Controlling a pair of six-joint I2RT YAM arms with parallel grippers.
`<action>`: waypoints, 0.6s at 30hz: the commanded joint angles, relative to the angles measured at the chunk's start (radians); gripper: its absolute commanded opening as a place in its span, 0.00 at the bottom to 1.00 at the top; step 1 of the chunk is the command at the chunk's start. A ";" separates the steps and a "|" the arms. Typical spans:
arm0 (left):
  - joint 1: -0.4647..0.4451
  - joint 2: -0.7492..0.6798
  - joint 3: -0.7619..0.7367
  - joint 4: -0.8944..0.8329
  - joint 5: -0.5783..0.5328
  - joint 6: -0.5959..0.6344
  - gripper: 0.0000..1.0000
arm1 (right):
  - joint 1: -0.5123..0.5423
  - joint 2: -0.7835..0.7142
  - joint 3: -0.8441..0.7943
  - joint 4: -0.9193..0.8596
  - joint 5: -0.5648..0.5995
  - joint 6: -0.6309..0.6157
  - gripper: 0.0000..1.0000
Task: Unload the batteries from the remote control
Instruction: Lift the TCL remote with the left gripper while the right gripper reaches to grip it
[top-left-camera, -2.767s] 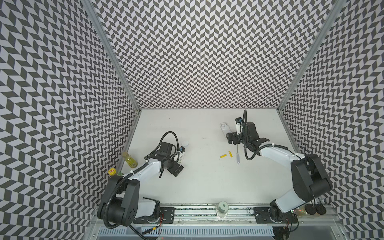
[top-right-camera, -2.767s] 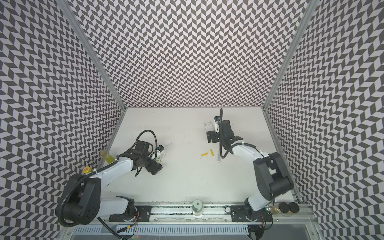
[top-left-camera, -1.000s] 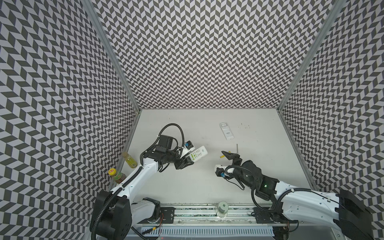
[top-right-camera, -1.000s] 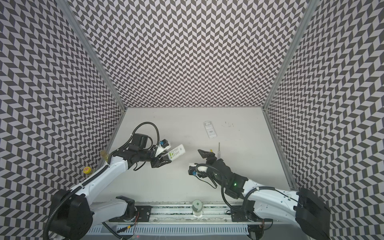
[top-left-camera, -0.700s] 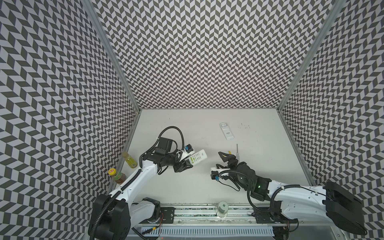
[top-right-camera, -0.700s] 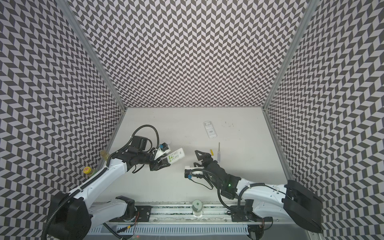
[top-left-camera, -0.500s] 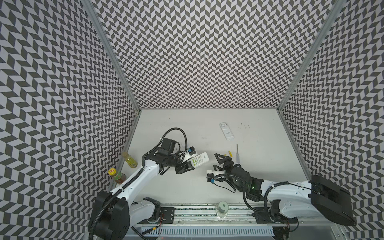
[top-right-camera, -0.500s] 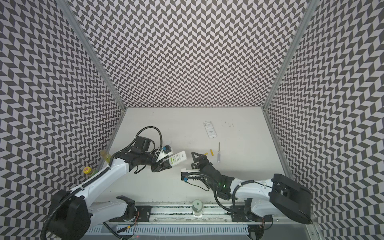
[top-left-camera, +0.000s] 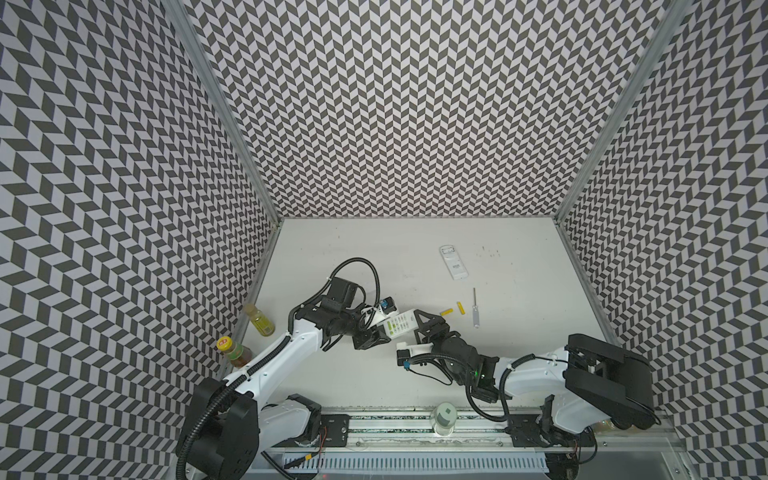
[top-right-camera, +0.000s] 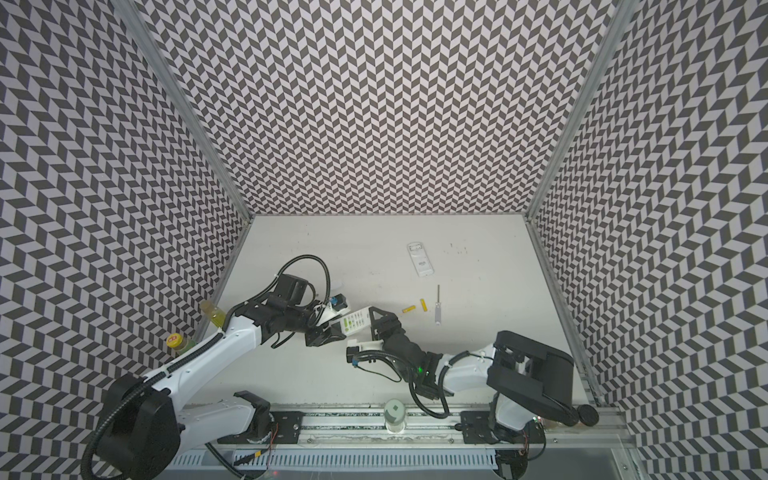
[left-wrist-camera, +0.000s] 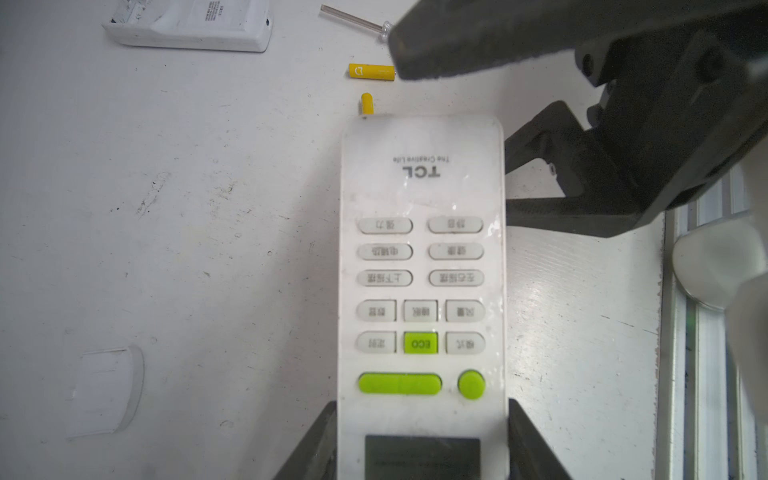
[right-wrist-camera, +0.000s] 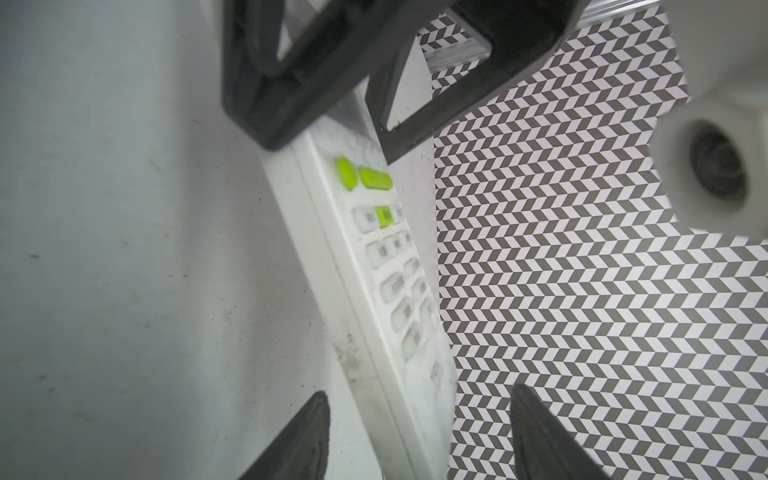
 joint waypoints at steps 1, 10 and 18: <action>-0.009 0.005 0.012 0.013 0.030 0.015 0.17 | 0.004 0.028 0.027 0.072 -0.017 0.002 0.59; -0.013 -0.001 0.001 0.016 0.039 0.017 0.18 | 0.006 0.030 0.036 0.020 -0.043 -0.009 0.46; -0.014 -0.007 0.015 0.014 0.042 0.017 0.34 | 0.006 0.033 0.058 -0.019 -0.047 -0.006 0.07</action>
